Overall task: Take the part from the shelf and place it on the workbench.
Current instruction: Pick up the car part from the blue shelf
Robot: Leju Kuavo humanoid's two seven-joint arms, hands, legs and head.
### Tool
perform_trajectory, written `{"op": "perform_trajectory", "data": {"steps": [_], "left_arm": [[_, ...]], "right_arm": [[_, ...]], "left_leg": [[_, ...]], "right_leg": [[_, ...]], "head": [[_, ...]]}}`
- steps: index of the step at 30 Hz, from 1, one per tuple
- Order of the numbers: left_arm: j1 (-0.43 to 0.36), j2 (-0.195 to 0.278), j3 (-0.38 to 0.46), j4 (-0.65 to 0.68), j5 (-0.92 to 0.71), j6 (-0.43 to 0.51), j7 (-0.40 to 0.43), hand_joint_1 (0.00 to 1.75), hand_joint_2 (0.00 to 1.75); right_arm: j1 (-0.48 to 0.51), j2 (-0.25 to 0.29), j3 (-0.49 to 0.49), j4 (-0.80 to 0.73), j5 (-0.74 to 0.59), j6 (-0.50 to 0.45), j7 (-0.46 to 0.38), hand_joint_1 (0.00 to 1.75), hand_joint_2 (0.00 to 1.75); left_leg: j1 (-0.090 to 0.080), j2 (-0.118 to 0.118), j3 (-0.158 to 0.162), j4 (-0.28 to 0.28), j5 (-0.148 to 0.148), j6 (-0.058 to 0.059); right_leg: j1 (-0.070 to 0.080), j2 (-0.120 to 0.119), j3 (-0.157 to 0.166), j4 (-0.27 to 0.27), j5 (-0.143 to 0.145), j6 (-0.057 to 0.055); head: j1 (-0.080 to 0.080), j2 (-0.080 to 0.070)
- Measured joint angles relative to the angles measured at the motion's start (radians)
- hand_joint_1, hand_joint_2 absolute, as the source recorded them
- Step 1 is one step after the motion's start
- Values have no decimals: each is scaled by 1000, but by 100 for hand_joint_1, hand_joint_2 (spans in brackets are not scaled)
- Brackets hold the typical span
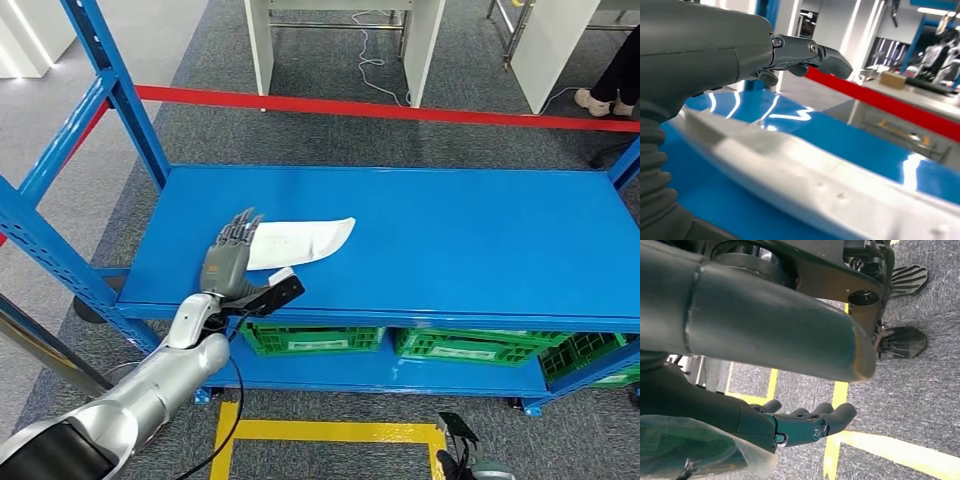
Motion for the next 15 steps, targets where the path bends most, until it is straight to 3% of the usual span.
{"op": "perform_trajectory", "data": {"steps": [14, 15], "left_arm": [[1, 2, 31, 67, -57, 13, 27, 0, 175], [1, 2, 33, 67, -61, 14, 30, 17, 175]], "right_arm": [[0, 0, 10, 0, 6, 0, 0, 0, 0], [0, 0, 10, 0, 6, 0, 0, 0, 0]], "left_leg": [[0, 0, 0, 0, 0, 0], [0, 0, 0, 0, 0, 0]], "right_leg": [[0, 0, 0, 0, 0, 0], [0, 0, 0, 0, 0, 0]], "head": [[0, 0], [0, 0]]}}
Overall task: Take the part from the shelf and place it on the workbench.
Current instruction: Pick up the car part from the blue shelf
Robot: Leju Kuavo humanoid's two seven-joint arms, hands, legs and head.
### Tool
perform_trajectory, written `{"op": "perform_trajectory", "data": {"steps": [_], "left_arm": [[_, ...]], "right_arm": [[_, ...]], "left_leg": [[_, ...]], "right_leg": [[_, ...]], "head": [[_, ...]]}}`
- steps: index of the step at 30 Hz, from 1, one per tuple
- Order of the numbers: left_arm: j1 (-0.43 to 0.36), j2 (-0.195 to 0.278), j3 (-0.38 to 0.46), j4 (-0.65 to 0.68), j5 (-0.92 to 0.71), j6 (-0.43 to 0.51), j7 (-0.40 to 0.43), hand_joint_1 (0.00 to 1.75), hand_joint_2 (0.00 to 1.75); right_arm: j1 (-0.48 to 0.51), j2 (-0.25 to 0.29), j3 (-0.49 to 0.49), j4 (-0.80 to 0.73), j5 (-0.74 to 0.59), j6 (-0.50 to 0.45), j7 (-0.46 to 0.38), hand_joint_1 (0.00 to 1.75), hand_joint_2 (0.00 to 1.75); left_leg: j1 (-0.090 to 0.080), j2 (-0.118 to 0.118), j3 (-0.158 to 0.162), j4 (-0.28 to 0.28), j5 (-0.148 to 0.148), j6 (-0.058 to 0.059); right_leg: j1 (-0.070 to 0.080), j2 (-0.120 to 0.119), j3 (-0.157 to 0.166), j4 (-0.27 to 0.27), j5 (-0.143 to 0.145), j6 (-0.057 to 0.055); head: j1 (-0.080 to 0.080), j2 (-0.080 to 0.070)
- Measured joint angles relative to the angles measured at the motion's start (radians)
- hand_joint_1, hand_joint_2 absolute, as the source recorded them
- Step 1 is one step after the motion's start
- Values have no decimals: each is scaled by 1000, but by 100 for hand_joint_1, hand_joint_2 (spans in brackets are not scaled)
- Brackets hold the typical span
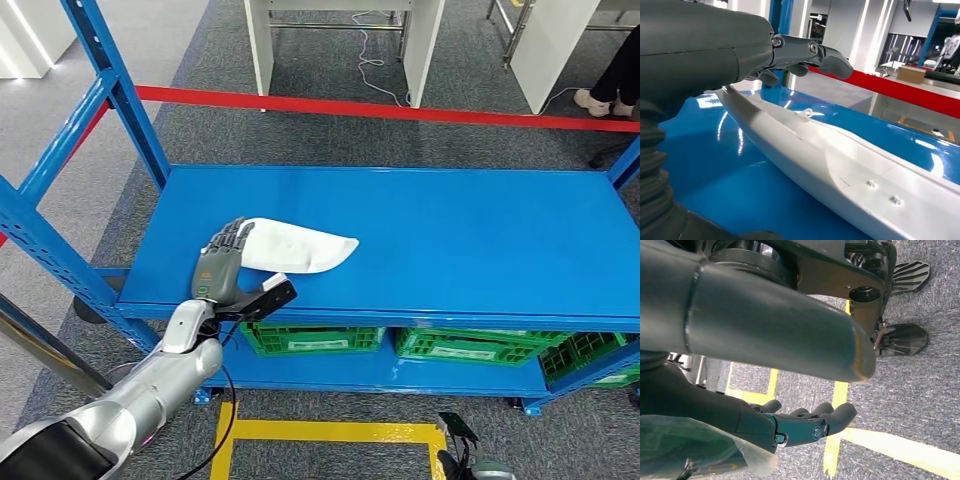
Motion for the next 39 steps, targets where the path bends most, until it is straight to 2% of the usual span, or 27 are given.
{"op": "perform_trajectory", "data": {"steps": [3, 4, 11, 21, 27, 32, 36, 39], "left_arm": [[1, 0, 7, 0, -12, 1, 5, 147, 175], [1, 0, 10, 0, -20, 1, 7, 175, 175], [15, -1, 60, -1, -54, 1, -28, 175, 175], [39, -17, 173, -16, -103, 4, -101, 175, 175], [41, -22, 198, -16, -91, 5, -146, 175, 175], [59, -22, 234, -37, -83, 7, -217, 175, 175], [68, -22, 255, -49, -76, 7, -238, 175, 175], [80, -29, 291, -54, -15, 7, -332, 175, 175]], "right_arm": [[0, 0, 2, 0, 0, 0, 0, 0, 0], [0, 0, 3, 0, 0, 0, 0, 0, 0], [0, 0, 12, 1, 0, 0, 1, 0, 0], [0, 0, 15, 3, 0, -1, 0, 0, 0], [-1, 0, 18, 4, 4, 1, 0, 0, 0], [-1, 0, 24, 4, 9, 3, -2, 0, 0], [-2, 0, 26, 4, 10, 3, -3, 0, 0], [-2, 0, 30, 5, 11, 3, -5, 0, 0]], "left_leg": [[0, 0, 0, 0, 0, 0], [0, 0, 0, 0, 0, 0], [0, 0, 0, 0, 0, 0], [0, 0, 0, 0, 0, 0], [0, 0, 0, 0, 0, 0], [0, 0, 0, 0, 0, 0], [0, 0, 0, 0, 0, 0], [0, 0, 0, 0, 0, 0]], "right_leg": [[0, 0, 0, 0, 0, 0], [0, 0, 0, 0, 0, 0], [0, 0, 0, 0, 0, 0], [0, 0, 0, 0, 0, 0], [0, 0, 0, 0, 0, 0], [0, 0, 0, 0, 0, 0], [0, 0, 0, 0, 0, 0], [0, 0, 0, 0, 0, 0]], "head": [[0, 0], [0, 0], [0, 0], [0, 0], [0, 0], [0, 0], [0, 0], [0, 0]]}}
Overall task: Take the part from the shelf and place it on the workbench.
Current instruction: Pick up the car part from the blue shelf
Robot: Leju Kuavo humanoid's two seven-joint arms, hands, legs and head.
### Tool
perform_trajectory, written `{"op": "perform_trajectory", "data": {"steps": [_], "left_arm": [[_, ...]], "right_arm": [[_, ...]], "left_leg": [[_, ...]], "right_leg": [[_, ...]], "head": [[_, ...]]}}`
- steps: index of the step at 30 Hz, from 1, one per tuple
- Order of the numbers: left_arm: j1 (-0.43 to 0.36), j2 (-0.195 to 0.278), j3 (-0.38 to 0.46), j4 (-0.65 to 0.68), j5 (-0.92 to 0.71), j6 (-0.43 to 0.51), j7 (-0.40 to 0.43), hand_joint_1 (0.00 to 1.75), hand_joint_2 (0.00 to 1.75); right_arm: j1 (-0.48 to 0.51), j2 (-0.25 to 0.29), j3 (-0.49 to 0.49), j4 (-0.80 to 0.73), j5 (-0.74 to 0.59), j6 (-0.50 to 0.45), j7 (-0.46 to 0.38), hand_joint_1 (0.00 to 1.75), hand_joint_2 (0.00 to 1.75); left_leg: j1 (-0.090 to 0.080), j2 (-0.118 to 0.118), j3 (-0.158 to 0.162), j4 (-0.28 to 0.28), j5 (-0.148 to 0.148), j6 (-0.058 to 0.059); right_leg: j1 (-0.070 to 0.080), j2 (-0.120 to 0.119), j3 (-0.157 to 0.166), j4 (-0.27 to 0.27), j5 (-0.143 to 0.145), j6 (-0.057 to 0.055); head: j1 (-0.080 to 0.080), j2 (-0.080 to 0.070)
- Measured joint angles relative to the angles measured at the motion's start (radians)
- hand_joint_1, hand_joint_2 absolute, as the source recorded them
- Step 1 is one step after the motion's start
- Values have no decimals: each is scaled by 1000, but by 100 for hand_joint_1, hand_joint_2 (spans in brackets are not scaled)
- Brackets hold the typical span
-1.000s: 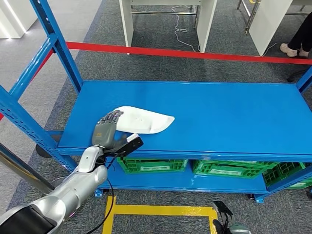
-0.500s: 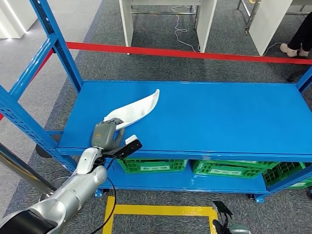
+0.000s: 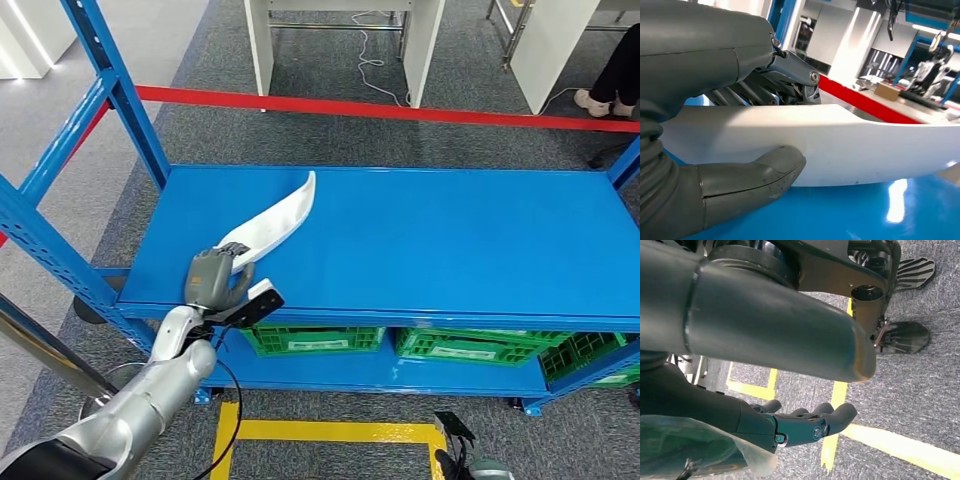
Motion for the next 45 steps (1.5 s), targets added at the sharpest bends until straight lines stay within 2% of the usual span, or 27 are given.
{"op": "perform_trajectory", "data": {"steps": [3, 8, 13, 18, 22, 24, 26, 27, 28, 30, 31, 32, 33, 34, 35, 36, 37, 38, 40, 41, 42, 43, 45], "left_arm": [[35, -18, 59, -42, 71, 0, -96, 175, 175], [111, -45, 102, -218, 230, 0, -114, 175, 175], [169, -50, 90, -420, 433, 0, -118, 175, 175], [192, -49, 76, -513, 464, -2, -119, 175, 175], [221, -36, 43, -601, 605, -3, -120, 175, 175], [247, -21, 22, -669, 672, -9, -120, 175, 175], [282, -6, 9, -744, 712, -24, -121, 175, 175], [299, 0, 5, -779, 720, -32, -121, 175, 175], [317, 6, 1, -812, 723, -40, -122, 175, 175], [353, 17, -3, -863, 724, -61, -122, 175, 175], [371, 22, -4, -880, 726, -76, -122, 175, 175], [388, 27, -4, -893, 729, -91, -122, 175, 175], [402, 31, -5, -903, 731, -103, -122, 175, 175], [413, 35, -6, -912, 733, -111, -122, 175, 175], [421, 38, -7, -919, 735, -116, -122, 175, 175], [425, 41, -8, -926, 736, -118, -122, 175, 175], [428, 43, -8, -933, 736, -119, -122, 175, 175], [431, 45, -8, -939, 737, -121, -121, 175, 175], [438, 48, -9, -949, 737, -124, -121, 175, 175], [442, 50, -9, -952, 736, -125, -121, 175, 175], [450, 52, -9, -957, 731, -121, -121, 175, 175], [467, 52, -5, -969, 717, -108, -121, 175, 175], [538, 53, 20, -1030, 679, -61, -122, 175, 175]], "right_arm": [[1, 0, 1, 0, -3, -2, -4, 0, 0], [8, 0, 1, 1, -17, -12, -7, 0, 0], [19, 0, 0, 1, -26, -18, -11, 0, 0], [22, 0, -1, 1, -27, -20, -13, 0, 0], [28, 0, -2, 1, -45, -50, -40, 0, 0], [33, 2, -12, 0, -84, -109, -100, 0, 0], [34, 2, -35, -6, -138, -191, -192, 0, 0], [32, 1, -49, -10, -162, -228, -235, 0, 0], [30, -1, -61, -15, -182, -256, -272, 0, 0], [27, -7, -84, -23, -212, -286, -321, 0, 0], [27, -13, -94, -27, -227, -292, -337, 0, 0], [27, -19, -104, -30, -241, -294, -348, 0, 0], [28, -26, -112, -33, -253, -295, -356, 0, 0], [27, -31, -120, -36, -261, -294, -361, 0, 0], [27, -35, -125, -39, -266, -294, -365, 0, 0], [25, -36, -129, -40, -269, -294, -367, 0, 0], [24, -36, -133, -41, -271, -293, -368, 0, 0], [23, -36, -136, -42, -272, -294, -370, 0, 0], [25, -36, -141, -44, -283, -296, -386, 0, 0], [26, -36, -145, -45, -297, -299, -409, 0, 0], [29, -34, -148, -49, -311, -302, -446, 0, 0], [38, -30, -151, -54, -322, -303, -503, 0, 0], [84, -11, -154, -67, -326, -297, -676, 0, 0]], "left_leg": [[0, 0, 0, 0, 0, 0], [0, 0, -1, 0, 0, 0], [0, 0, -1, 0, 0, 0], [0, 0, -1, 0, 0, 0], [0, 0, -1, 0, 0, 0], [-4, 0, -2, 1, 3, 8], [-2, 3, 12, -35, 27, 31], [1, 5, 21, -60, 42, 42], [4, 8, 29, -82, 53, 49], [5, 12, 30, -92, 60, 51], [6, 12, 29, -90, 59, 49], [9, 12, 29, -87, 58, 46], [13, 12, 28, -81, 54, 40], [20, 11, 27, -69, 46, 30], [25, 10, 21, -52, 36, 16], [28, 8, 11, -30, 25, 2], [27, 7, -3, -7, 17, -10], [25, 5, -17, 9, 14, -18], [23, 4, -35, 19, 19, -26], [24, 5, -39, 21, 14, -27], [25, 5, -45, 35, -3, -27], [25, 5, -55, 68, -36, -26], [19, 6, -87, 188, -126, -19]], "right_leg": [[0, 0, 0, 0, 0, 0], [0, 0, -1, 0, 0, 0], [0, 0, -1, 0, 0, 0], [0, 0, -1, 0, 0, 0], [0, 0, -1, 0, 0, 0], [-5, 0, 1, -10, 8, 9], [-9, 0, 2, -25, 10, 19], [-8, 1, -6, -14, -2, 19], [-7, 1, -24, 19, -23, 18], [-9, 0, -86, 141, -71, 22], [-11, 0, -117, 197, -81, 27], [-15, -1, -136, 225, -73, 33], [-19, -1, -139, 214, -46, 40], [-26, -3, -124, 165, -4, 49], [-30, -3, -105, 111, 23, 60], [-33, -3, -87, 66, 41, 67], [-36, -1, -81, 44, 46, 64], [-35, 1, -86, 47, 37, 56], [-34, 3, -104, 64, 41, 29], [-33, 3, -111, 67, 44, 21], [-32, 3, -118, 69, 48, 12], [-31, 2, -123, 68, 52, 3], [-23, 0, -132, 66, 60, -12]], "head": [[0, 0], [0, 0], [0, 0], [0, 0], [0, 0], [0, 0], [-1, 0], [0, 0], [3, 0], [7, 0], [7, 0], [7, 0], [7, 0], [8, 0], [8, 0], [14, 0], [18, 0], [19, 0], [14, 0], [10, 0], [8, 0], [4, 0], [-1, 0]]}}
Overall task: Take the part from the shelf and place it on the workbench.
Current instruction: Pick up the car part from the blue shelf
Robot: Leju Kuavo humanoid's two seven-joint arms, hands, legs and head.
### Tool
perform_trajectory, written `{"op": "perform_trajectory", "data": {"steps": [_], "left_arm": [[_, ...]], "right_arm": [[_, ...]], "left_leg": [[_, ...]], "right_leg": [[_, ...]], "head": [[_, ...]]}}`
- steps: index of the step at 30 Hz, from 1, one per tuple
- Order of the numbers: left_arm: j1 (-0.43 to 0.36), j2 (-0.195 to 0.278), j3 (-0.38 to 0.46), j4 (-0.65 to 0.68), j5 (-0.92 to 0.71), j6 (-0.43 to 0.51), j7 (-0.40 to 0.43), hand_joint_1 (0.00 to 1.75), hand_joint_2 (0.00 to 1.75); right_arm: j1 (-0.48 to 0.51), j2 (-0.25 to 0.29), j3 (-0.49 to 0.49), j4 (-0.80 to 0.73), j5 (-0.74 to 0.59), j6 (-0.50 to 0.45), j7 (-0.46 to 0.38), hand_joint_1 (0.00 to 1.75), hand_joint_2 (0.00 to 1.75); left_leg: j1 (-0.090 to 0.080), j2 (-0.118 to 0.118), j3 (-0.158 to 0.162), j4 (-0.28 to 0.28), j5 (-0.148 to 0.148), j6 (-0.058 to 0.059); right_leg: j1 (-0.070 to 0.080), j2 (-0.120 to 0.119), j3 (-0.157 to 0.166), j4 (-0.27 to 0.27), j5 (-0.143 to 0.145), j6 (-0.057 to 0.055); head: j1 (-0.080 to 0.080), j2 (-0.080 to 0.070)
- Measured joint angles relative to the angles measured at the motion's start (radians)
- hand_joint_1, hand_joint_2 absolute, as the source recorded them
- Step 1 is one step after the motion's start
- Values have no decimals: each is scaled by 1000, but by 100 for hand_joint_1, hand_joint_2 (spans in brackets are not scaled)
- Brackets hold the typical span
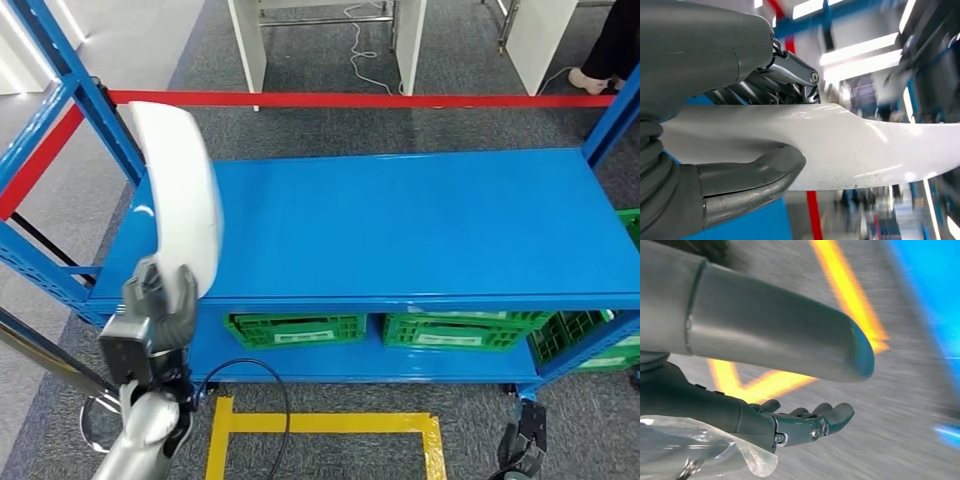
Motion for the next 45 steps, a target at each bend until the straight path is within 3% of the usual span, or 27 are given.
{"op": "perform_trajectory", "data": {"steps": [2, 3, 4, 6, 7, 9, 11, 12, 14, 16, 17, 19, 20, 21, 23, 25, 27, 28, 31, 32, 34, 35, 37, 39, 42, 43, 45], "left_arm": [[97, 7, 38, -84, -9, 42, -1, 175, 175], [138, 13, 55, -119, 0, 52, -1, 175, 175], [168, 19, 69, -148, 8, 56, -1, 175, 175], [201, 26, 87, -193, 16, 58, 0, 175, 175], [208, 27, 90, -208, 15, 58, 0, 175, 175], [215, 27, 95, -224, 15, 58, -1, 175, 175], [228, 27, 99, -234, 28, 57, -1, 175, 175], [233, 26, 102, -240, 40, 54, 0, 175, 175], [241, 23, 105, -250, 64, 42, 0, 175, 175], [249, 19, 107, -255, 80, 30, 0, 175, 175], [253, 18, 107, -256, 85, 25, 0, 175, 175], [257, 17, 109, -256, 89, 22, 0, 175, 175], [258, 16, 110, -257, 90, 21, 0, 175, 175], [259, 15, 111, -259, 90, 21, 0, 175, 175], [260, 12, 113, -265, 90, 16, 0, 175, 175], [261, 11, 117, -269, 91, 2, 0, 175, 175], [262, 10, 122, -269, 95, -14, 0, 175, 175], [263, 9, 124, -269, 98, -21, 0, 175, 175], [263, 8, 129, -269, 103, -35, 0, 175, 175], [263, 8, 130, -269, 105, -38, 0, 175, 175], [263, 6, 131, -269, 108, -44, 0, 175, 175], [263, 5, 132, -269, 108, -46, 0, 175, 175], [263, 2, 135, -269, 109, -50, 0, 175, 175], [262, 1, 141, -269, 109, -54, 0, 175, 175], [263, -2, 148, -269, 109, -59, 0, 175, 175], [263, -3, 150, -269, 109, -60, 0, 175, 175], [264, -6, 151, -269, 109, -61, 1, 175, 175]], "right_arm": [[68, 21, 0, -7, 4, 9, -165, 0, 0], [99, 29, -1, -8, 6, 9, -210, 0, 0], [122, 37, -1, -8, 12, 4, -229, 0, 0], [145, 51, -2, -8, 29, -17, -227, 0, 0], [148, 56, -3, -8, 37, -29, -219, 0, 0], [149, 63, -4, -10, 47, -46, -210, 0, 0], [155, 64, -6, -12, 53, -55, -218, 0, 0], [158, 64, -8, -14, 57, -59, -226, 0, 0], [165, 65, -12, -20, 64, -64, -244, 0, 0], [167, 68, -13, -25, 70, -67, -255, 0, 0], [167, 70, -13, -27, 72, -67, -257, 0, 0], [167, 72, -13, -30, 73, -68, -260, 0, 0], [167, 72, -13, -32, 73, -68, -260, 0, 0], [166, 72, -13, -35, 74, -68, -261, 0, 0], [163, 74, -14, -41, 77, -68, -266, 0, 0], [161, 76, -14, -45, 83, -67, -272, 0, 0], [162, 82, -16, -48, 90, -66, -276, 0, 0], [162, 85, -17, -50, 95, -66, -277, 0, 0], [159, 89, -20, -57, 111, -67, -277, 0, 0], [158, 90, -21, -58, 115, -66, -278, 0, 0], [158, 93, -24, -61, 117, -63, -282, 0, 0], [158, 95, -26, -63, 116, -59, -287, 0, 0], [158, 102, -31, -74, 113, -45, -304, 0, 0], [159, 114, -34, -96, 114, -31, -320, 0, 0], [162, 132, -37, -132, 118, -17, -331, 0, 0], [164, 136, -37, -141, 119, -16, -332, 0, 0], [167, 141, -38, -154, 120, -13, -333, 0, 0]], "left_leg": [[-8, 0, -14, 96, -57, 11], [-14, 0, -2, 98, -58, 20], [-23, 0, 27, 59, -42, 34], [-47, 0, 116, -84, 2, 71], [-57, 2, 151, -145, 18, 82], [-68, 5, 173, -196, 34, 81], [-66, 8, 161, -203, 60, 74], [-64, 9, 152, -208, 75, 78], [-58, 11, 124, -216, 106, 85], [-58, 12, 92, -215, 132, 89], [-58, 13, 74, -214, 146, 89], [-58, 15, 38, -209, 171, 86], [-58, 15, 22, -205, 182, 83], [-58, 15, 8, -200, 190, 79], [-61, 16, -9, -187, 205, 70], [-62, 17, -16, -183, 222, 61], [-59, 14, -22, -179, 217, 48], [-57, 12, -28, -162, 189, 40], [-47, 8, -54, -13, 40, 19], [-44, 8, -57, 42, 16, 16], [-39, 8, -33, 77, 41, 13], [-38, 8, 0, 44, 73, 14], [-37, 5, 101, -95, 106, 22], [-41, 2, 172, -216, 91, 32], [-44, 4, 168, -250, 97, 51], [-43, 6, 157, -253, 109, 61], [-44, 10, 131, -257, 134, 76]], "right_leg": [[13, -5, -9, -1, 7, -10], [19, -8, -16, -1, 12, -14], [25, -10, -24, -1, 18, -17], [35, -11, -41, -2, 37, -18], [38, -11, -47, -4, 47, -17], [39, -13, -51, -13, 69, -10], [36, -14, -52, -25, 88, 0], [36, -12, -56, -23, 76, 5], [36, -6, -74, 32, -9, 13], [36, -5, -89, 149, -112, 19], [36, -5, -87, 203, -129, 22], [36, -5, -48, 239, -94, 25], [36, -5, -6, 207, -66, 25], [36, -5, 50, 144, -58, 24], [37, -4, 158, -5, -89, 17], [40, -2, 196, -78, -118, 4], [38, -6, 183, -83, -108, -14], [36, -8, 174, -85, -98, -23], [35, -11, 138, -84, -62, -36], [35, -11, 124, -83, -50, -35], [35, -12, 95, -78, -27, -31], [35, -12, 79, -75, -17, -29], [36, -11, 55, -70, 1, -22], [36, -10, 42, -69, 20, -11], [33, -9, 29, -70, 35, 10], [33, -7, 20, -56, 12, 14], [31, -5, -7, 28, -82, 18]], "head": [[-2, 0], [-2, 0], [-3, 0], [-4, 0], [-4, 0], [-3, 0], [-4, 0], [-3, 0], [2, 0], [7, 0], [7, 0], [8, 0], [8, 0], [8, 0], [8, 0], [9, 0], [9, 0], [8, 0], [4, 0], [4, 0], [4, 0], [4, 0], [4, 0], [4, 0], [4, 0], [6, 0], [10, 0]]}}
